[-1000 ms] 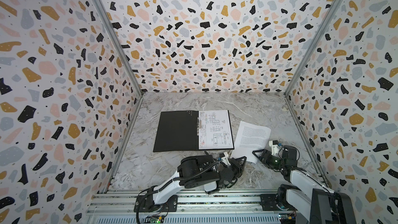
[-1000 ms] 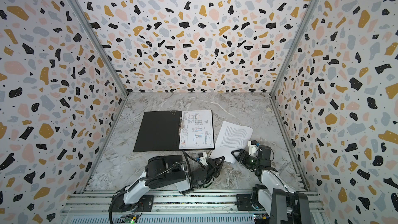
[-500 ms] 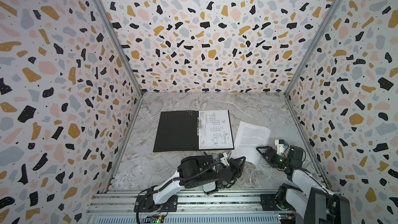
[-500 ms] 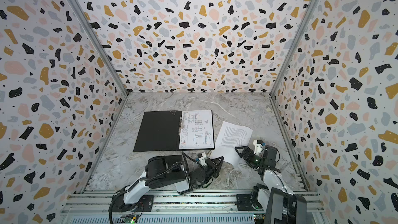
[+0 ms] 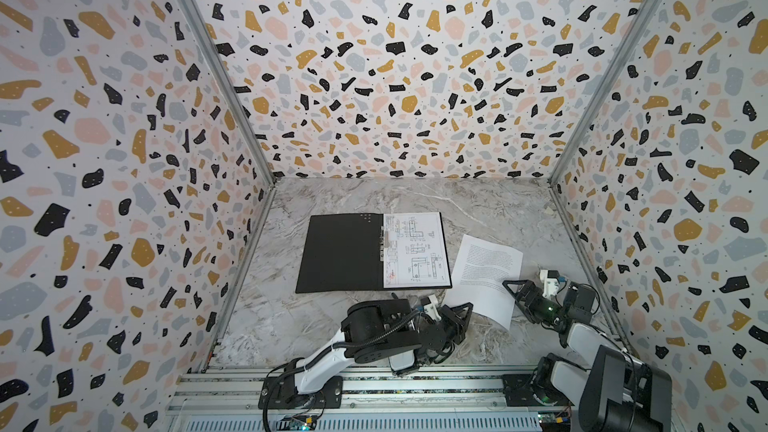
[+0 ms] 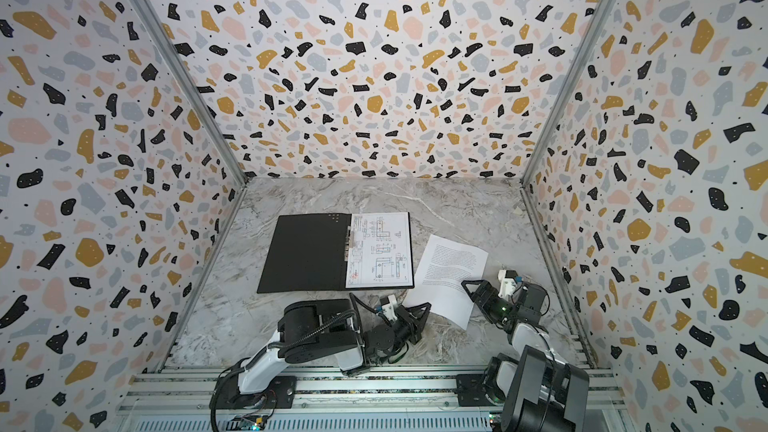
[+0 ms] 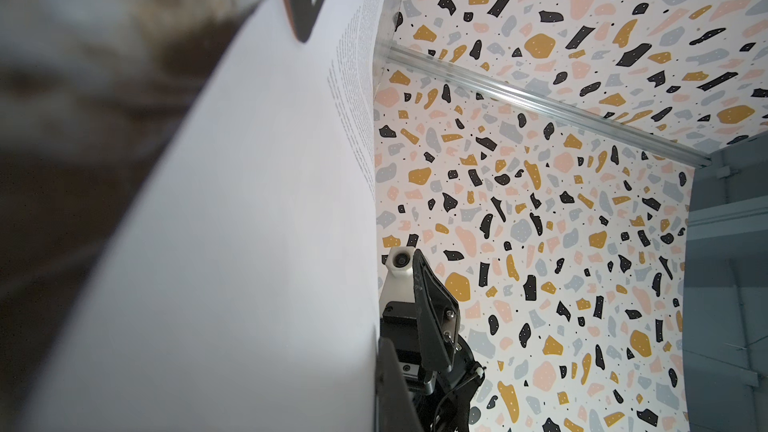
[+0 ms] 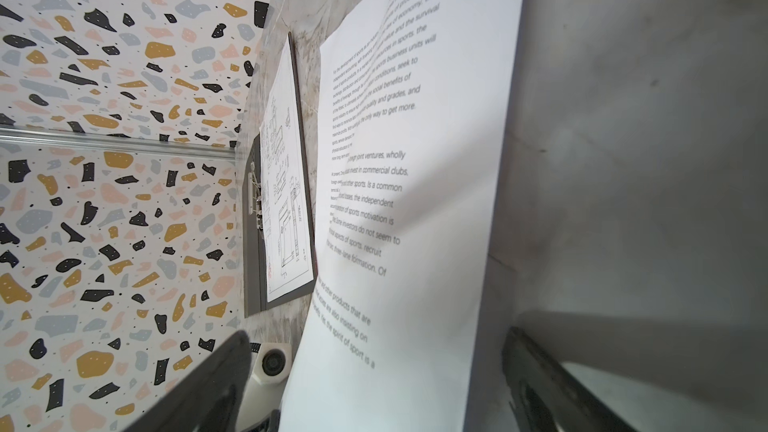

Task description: Put the files into the folder

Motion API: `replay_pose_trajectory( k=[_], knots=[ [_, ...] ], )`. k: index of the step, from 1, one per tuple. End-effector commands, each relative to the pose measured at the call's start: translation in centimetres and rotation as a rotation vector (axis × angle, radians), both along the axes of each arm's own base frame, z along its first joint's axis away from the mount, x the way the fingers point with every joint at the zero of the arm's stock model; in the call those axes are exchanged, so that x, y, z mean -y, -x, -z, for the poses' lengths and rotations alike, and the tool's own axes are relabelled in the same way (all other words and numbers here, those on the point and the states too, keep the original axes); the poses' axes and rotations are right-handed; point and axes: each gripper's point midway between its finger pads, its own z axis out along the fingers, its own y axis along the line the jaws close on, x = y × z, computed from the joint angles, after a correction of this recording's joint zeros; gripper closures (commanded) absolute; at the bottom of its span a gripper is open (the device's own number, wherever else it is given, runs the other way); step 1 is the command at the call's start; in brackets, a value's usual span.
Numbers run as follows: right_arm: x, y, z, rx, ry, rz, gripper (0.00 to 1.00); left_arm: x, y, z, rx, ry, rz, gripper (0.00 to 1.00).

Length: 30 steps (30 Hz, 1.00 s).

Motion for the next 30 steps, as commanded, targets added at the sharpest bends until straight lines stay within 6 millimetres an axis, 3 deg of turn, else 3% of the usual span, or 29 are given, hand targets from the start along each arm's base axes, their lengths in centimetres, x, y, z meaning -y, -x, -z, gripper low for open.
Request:
replay_pose_trajectory(
  k=[1,5,20,30],
  knots=[
    [0.6,1.9,2.7,-0.148,0.018,0.064,0.05,0.7,-0.2,-3.0,0.028,0.067,0.008,0.97],
    [0.7,1.5,1.8,-0.101,0.006,0.070,0.06,0.9,0.0,-3.0,0.032,0.058,0.023,0.97],
    [0.3,-0.5,-0.5,0.012,-0.125,0.038,0.31,0.4,0.3,-2.2,0.015,0.058,0.030,0.98],
    [0.6,-1.2,-1.3,0.040,-0.124,0.027,0.57,0.4,0.6,-1.1,0.002,0.041,0.041,0.97]
  ],
)
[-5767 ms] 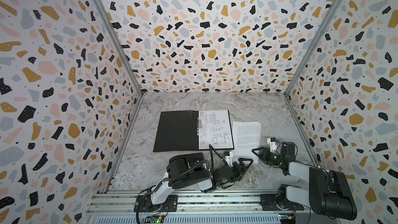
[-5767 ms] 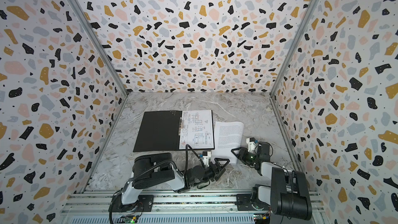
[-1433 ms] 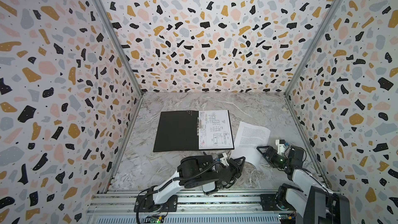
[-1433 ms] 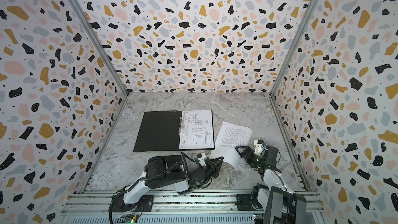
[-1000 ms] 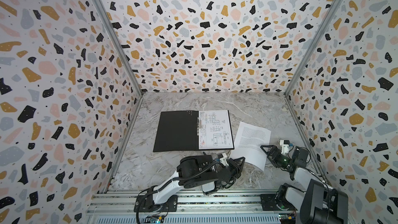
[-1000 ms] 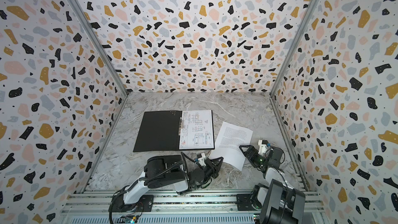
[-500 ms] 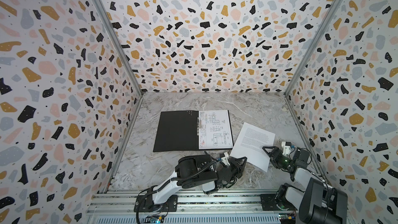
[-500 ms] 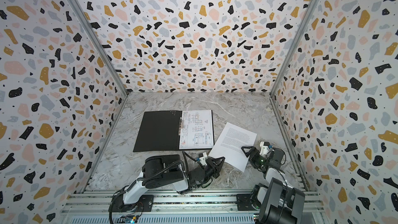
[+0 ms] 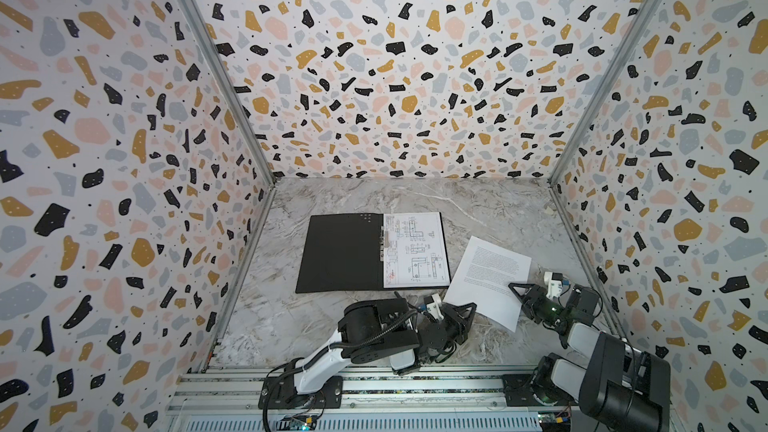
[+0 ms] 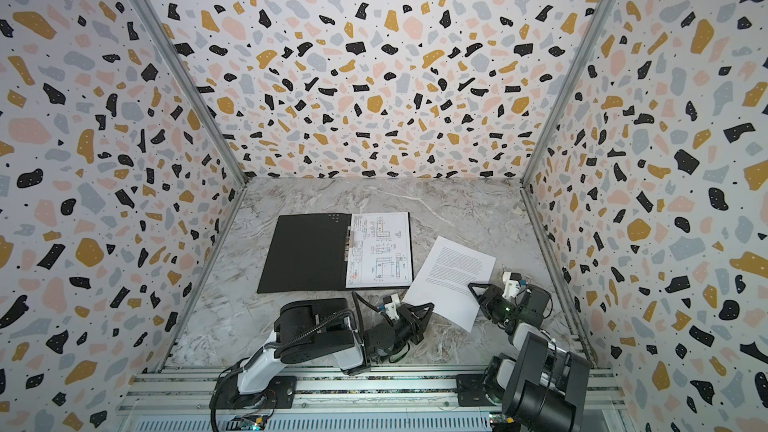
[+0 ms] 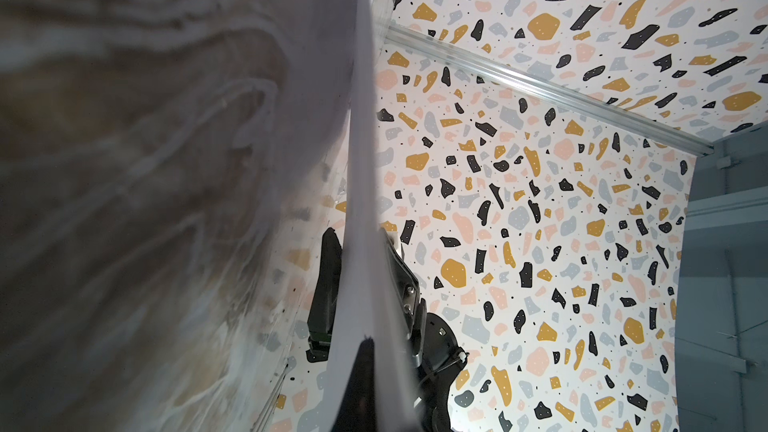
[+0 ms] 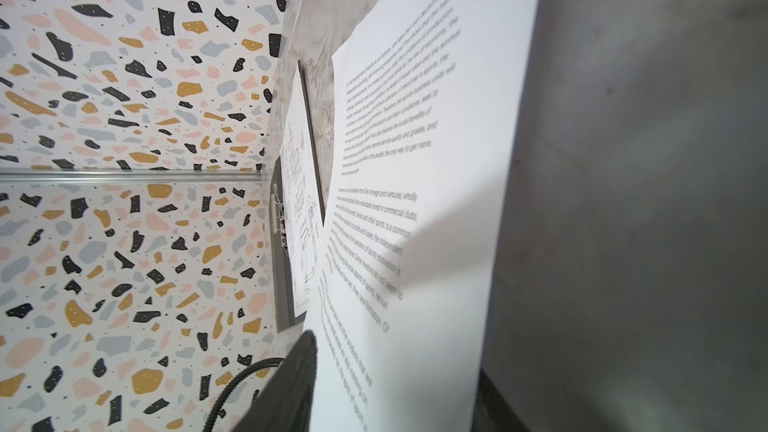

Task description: Put the files into the folder

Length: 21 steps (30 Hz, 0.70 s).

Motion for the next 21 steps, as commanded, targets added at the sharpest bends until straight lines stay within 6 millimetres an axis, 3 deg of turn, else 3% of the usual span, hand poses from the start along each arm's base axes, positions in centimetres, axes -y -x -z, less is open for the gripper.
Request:
replay_pose_trajectory(
  k=[1,6,14,17,21],
  knots=[
    [0.1,-0.6,-1.0,0.036,-0.006,-0.020,0.60,-0.1,0.4,0.1,0.000,0.018,0.017,0.97],
    [0.2,-0.7,-0.9,0.028,-0.006,-0.017,0.69,0.1,0.5,0.6,-0.012,0.018,0.026,0.95],
    [0.8,-0.8,-1.3,0.012,0.051,-0.011,0.84,-0.1,0.8,1.0,-0.022,-0.006,0.030,0.84],
    [0.9,-0.8,-1.4,0.009,0.063,-0.011,0.91,0.1,1.0,1.0,-0.022,0.001,0.042,0.73],
    [1.1,-1.0,-1.5,0.009,0.092,-0.020,0.98,-0.5,1.3,1.1,-0.035,-0.003,0.050,0.49]
  ],
)
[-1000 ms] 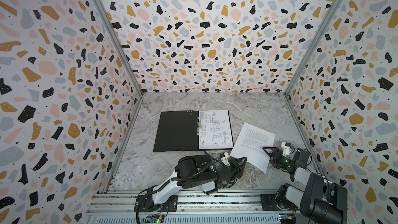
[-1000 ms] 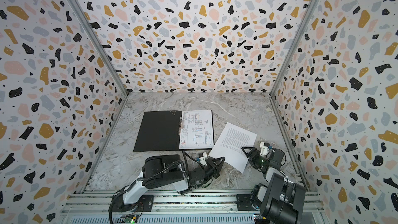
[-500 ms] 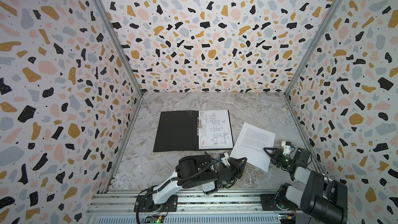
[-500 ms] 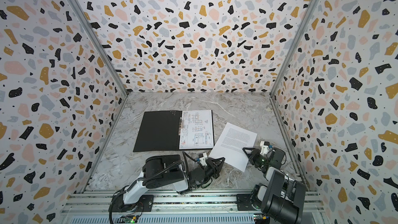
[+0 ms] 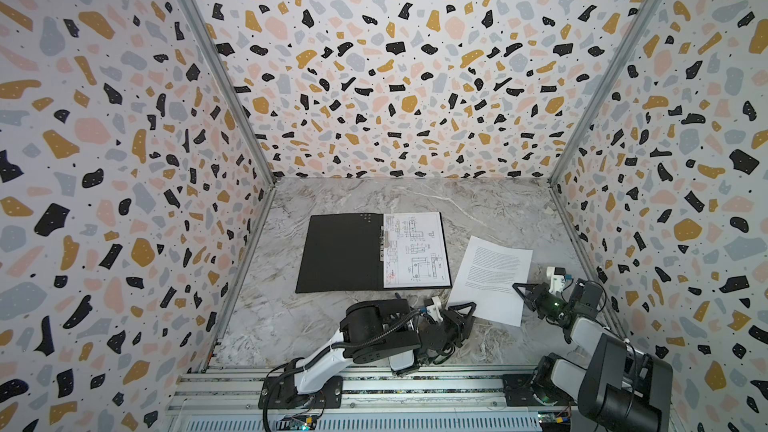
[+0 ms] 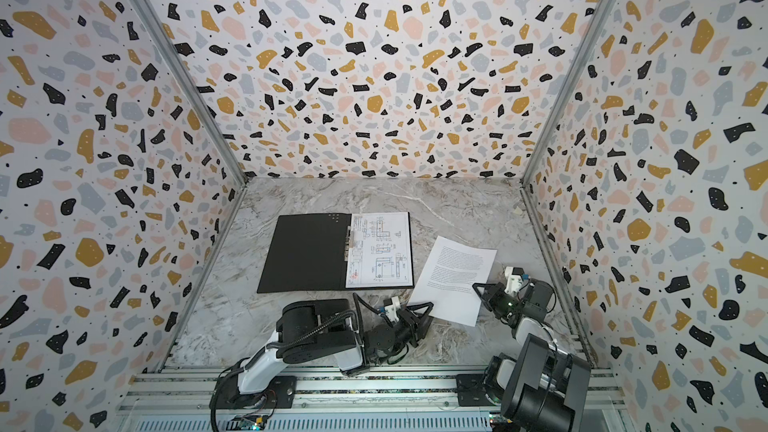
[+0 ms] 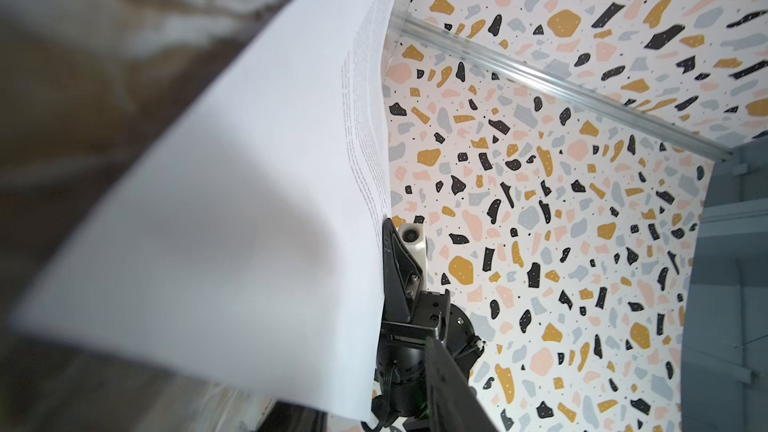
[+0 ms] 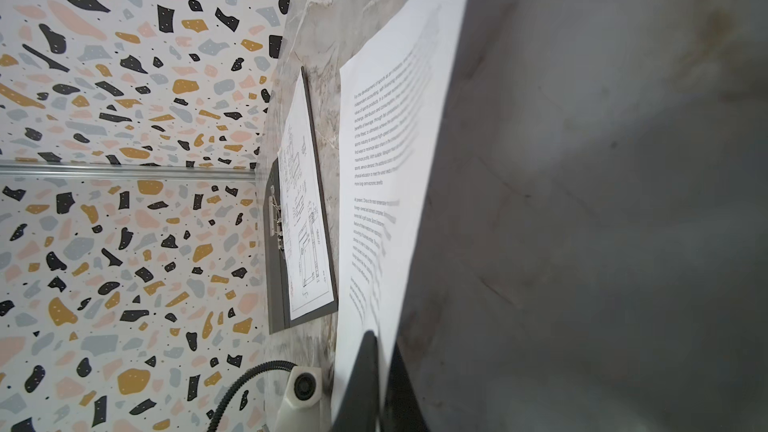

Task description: Put the files into the folder

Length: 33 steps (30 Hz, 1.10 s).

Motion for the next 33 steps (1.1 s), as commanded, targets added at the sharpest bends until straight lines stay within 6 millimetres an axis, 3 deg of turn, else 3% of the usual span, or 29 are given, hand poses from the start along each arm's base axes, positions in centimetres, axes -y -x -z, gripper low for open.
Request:
replay_pose_trajectory(
  k=[1,2,3,4,8,17,22,27,33],
  knots=[
    [0.5,-0.3,-0.5,0.002,0.055,-0.006,0.99,-0.6,0.8,-0.1,-0.008,0.001,0.024,0.42],
    [0.7,-0.3,-0.6,0.001,0.068,-0.005,1.00,-0.7,0.8,-0.1,-0.009,-0.005,0.026,0.36],
    [0.8,-0.4,-0.7,0.001,0.080,-0.002,1.00,-0.7,1.0,-0.3,-0.007,-0.011,0.033,0.19],
    [1.0,-0.5,-0.9,0.003,0.089,0.002,1.00,-0.7,1.1,-0.5,-0.002,-0.018,0.041,0.12],
    [1.2,-1.0,-1.8,0.017,0.112,0.006,1.00,-0.1,1.5,-1.1,0.033,-0.092,0.083,0.00],
    [1.5,-2.5,-4.3,0.052,0.174,0.006,1.00,-1.0,1.9,-1.7,0.062,-0.203,0.107,0.00],
    [1.1,-3.6,-6.1,0.081,0.212,-0.004,1.00,-2.3,0.9,-2.6,0.140,-0.386,0.071,0.00],
    [-0.5,-5.0,-8.2,0.129,0.224,-0.039,1.00,-4.9,-1.4,-4.8,0.278,-0.503,-0.021,0.00],
    [-4.0,-7.4,-11.8,0.205,0.282,-0.118,1.00,-9.6,-4.7,-4.9,0.406,-0.807,-0.042,0.00]
  ],
)
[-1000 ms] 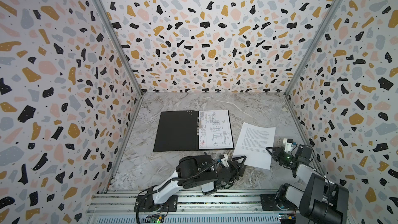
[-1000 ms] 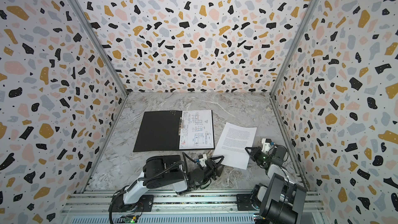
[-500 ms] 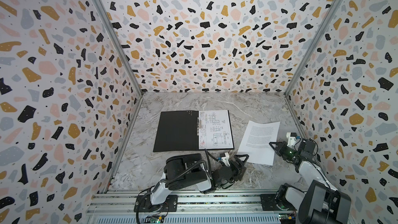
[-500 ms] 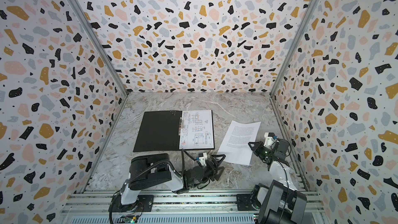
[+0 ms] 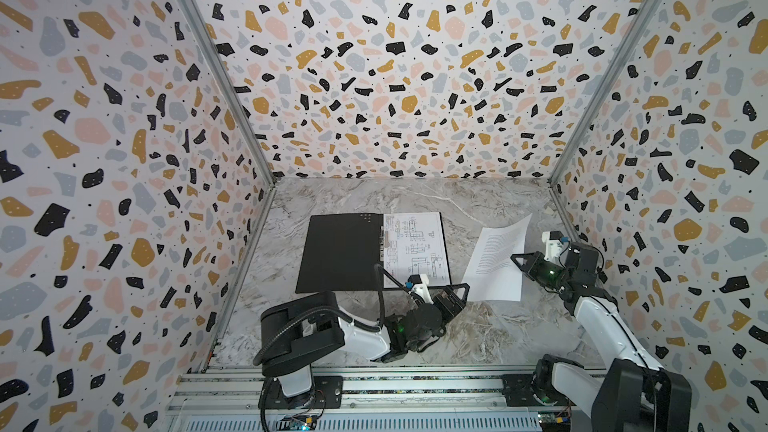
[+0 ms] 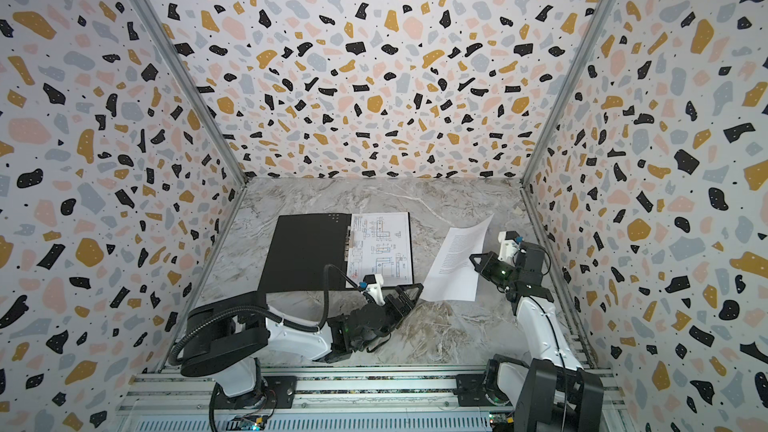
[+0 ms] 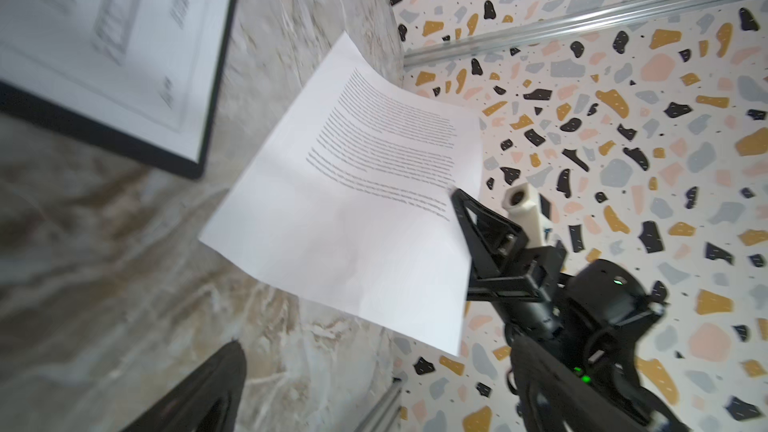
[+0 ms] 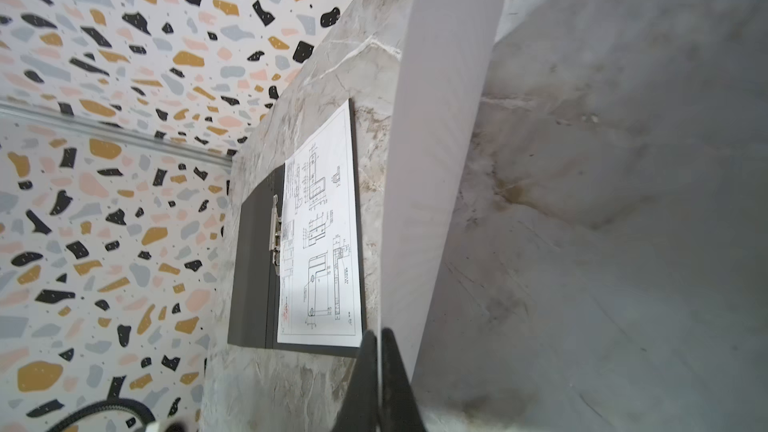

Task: Put the files into the folder
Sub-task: 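Carry the text sheet over the folder with right while left reaches the clip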

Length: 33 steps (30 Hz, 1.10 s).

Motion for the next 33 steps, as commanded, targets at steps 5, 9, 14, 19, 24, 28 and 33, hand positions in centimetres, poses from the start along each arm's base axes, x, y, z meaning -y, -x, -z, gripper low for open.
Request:
replay_pose_trajectory(
  k=[5,9,14,19,24,28,33],
  knots=[
    [-5.0,-3.5,-4.5,0.082,0.052,-0.116,1.00,-8.0,-3.2,-3.4,0.281,-0.601,-0.113,0.01],
    [-9.6,-5.1,-5.8,0.096,0.069,-0.226,1.00,-13.5,-5.2,-3.9,0.256,-0.675,-0.187,0.01],
    [-15.6,-7.3,-8.8,0.144,0.070,-0.364,1.00,-20.9,-6.7,-1.9,0.182,-0.655,-0.297,0.01],
    [-23.6,-9.1,-11.8,0.164,0.050,-0.560,1.00,-26.3,-7.5,-0.3,0.115,-0.688,-0.395,0.01],
    [-27.3,-11.2,-15.7,0.217,0.049,-0.635,1.00,-28.6,-8.5,0.8,0.068,-0.674,-0.413,0.00],
    [-25.1,-12.7,-14.9,0.228,0.045,-0.574,1.00,-29.4,-9.2,1.8,0.044,-0.644,-0.402,0.01],
    [-19.3,-13.7,-5.2,0.119,0.046,-0.434,1.00,-27.5,-10.4,2.1,0.096,-0.645,-0.289,0.01]
  ],
)
